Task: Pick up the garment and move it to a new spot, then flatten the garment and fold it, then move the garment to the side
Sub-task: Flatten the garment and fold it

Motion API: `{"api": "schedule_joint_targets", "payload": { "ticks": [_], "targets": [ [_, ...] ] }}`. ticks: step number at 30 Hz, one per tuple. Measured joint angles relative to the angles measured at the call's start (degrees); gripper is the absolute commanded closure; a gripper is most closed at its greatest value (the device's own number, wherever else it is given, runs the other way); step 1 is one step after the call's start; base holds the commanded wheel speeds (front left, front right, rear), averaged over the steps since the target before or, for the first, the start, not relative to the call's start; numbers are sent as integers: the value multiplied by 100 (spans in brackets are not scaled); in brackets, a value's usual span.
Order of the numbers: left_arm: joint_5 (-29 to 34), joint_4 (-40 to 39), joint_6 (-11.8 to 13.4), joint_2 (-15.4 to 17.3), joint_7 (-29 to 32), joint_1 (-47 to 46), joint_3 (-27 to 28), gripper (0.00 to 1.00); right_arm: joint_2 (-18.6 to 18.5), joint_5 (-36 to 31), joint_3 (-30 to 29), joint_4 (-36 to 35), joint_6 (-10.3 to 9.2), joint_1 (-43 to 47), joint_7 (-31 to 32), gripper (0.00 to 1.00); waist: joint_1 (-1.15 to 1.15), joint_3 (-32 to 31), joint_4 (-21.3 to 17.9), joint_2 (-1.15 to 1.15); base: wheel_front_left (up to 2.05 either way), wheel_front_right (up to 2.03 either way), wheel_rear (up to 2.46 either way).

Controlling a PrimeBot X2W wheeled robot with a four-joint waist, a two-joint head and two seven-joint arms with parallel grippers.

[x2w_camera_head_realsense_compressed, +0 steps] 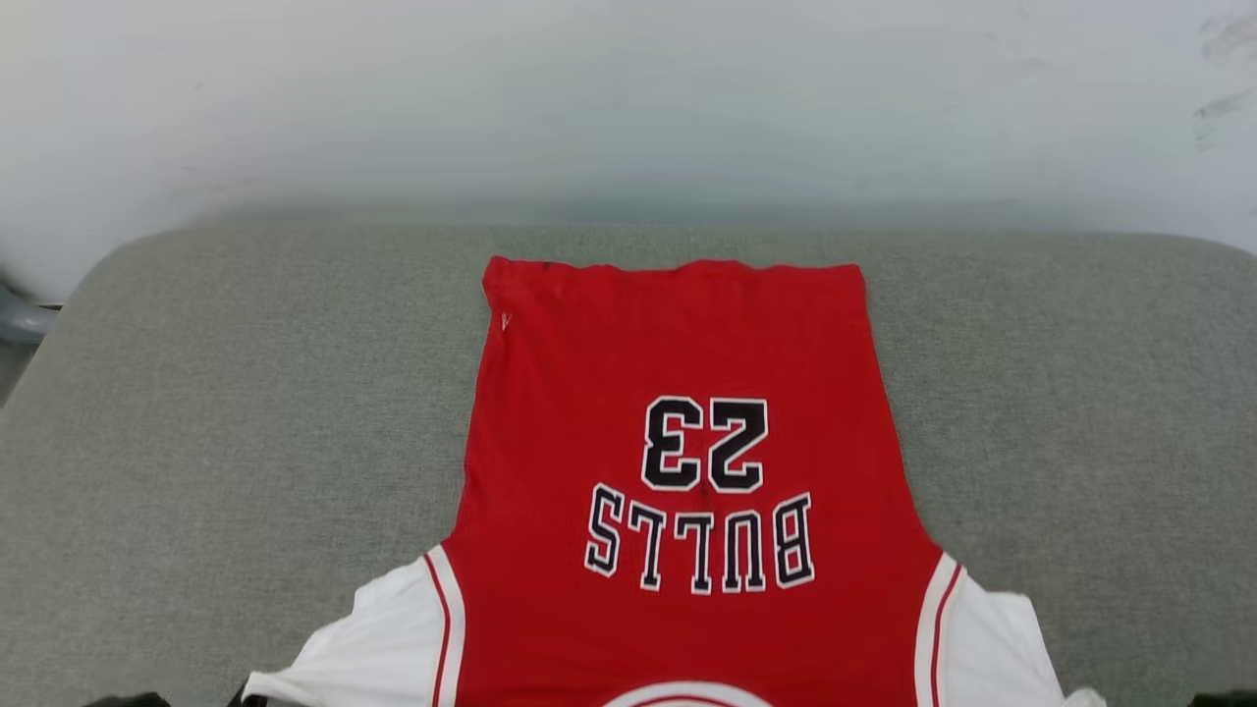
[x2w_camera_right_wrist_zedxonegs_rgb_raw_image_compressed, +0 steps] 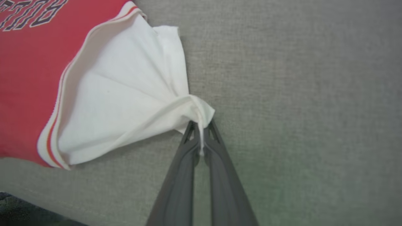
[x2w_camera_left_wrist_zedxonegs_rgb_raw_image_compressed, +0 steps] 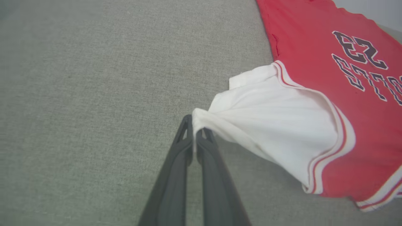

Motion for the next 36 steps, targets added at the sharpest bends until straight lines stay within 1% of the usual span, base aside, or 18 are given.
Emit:
{"api": "schedule_joint_targets", "payload": {
  "ticks": [5,6,7,8,9,13,16,19,23,26,30,34,36],
  "targets": [
    [14,94,-64,-152,1,159,80,100,88,-57,-86,-130,0,265,155,100,1,-102,7,0,0,0,0],
    [30,108,-90,-176,1,159,96,100,119,-58,-129,-152,0,263,159,88,1,-120,9,0,0,0,0],
    [64,114,-101,-198,1,159,109,100,140,-59,-165,-165,0,257,169,63,1,-137,9,0,0,0,0],
    [82,116,-109,-219,1,159,113,100,159,-67,-203,-185,0,251,170,23,1,-152,8,0,0,0,0],
    [115,115,-140,-236,0,159,115,100,187,-88,-254,-216,0,240,167,0,1,-162,6,0,0,0,0],
    [223,94,-169,-326,0,146,154,100,230,-166,-411,-407,-3,118,147,0,1,-179,11,0,0,0,0],
    [302,68,-190,-369,0,119,168,100,170,-301,-578,-733,-3,-87,160,0,1,-153,24,0,0,0,0],
    [377,-16,-190,-369,0,51,225,100,76,-404,-883,-1209,-3,-434,231,0,1,-99,55,0,0,0,0],
    [504,-155,-203,-372,0,-53,245,100,-15,-448,-1167,-1775,-3,-1148,582,0,2,54,127,0,0,0,0],
    [623,-270,-215,-397,0,-262,241,100,-90,-546,-1258,-2058,-3,-1885,962,0,2,234,216,0,0,0,0],
    [798,-425,-280,-506,0,-578,253,100,-156,-560,-1134,-2090,-3,-2959,1656,0,2,571,378,0,0,0,0],
    [1007,-523,-360,-698,-8,-849,309,100,-301,-567,-788,-1744,-3,-3927,2791,0,3,965,579,0,0,0,0],
    [1104,-547,-438,-818,-8,-989,344,100,-346,-515,-659,-1443,-3,-4370,3562,0,3,1169,694,0,0,0,0]
  ]
}}
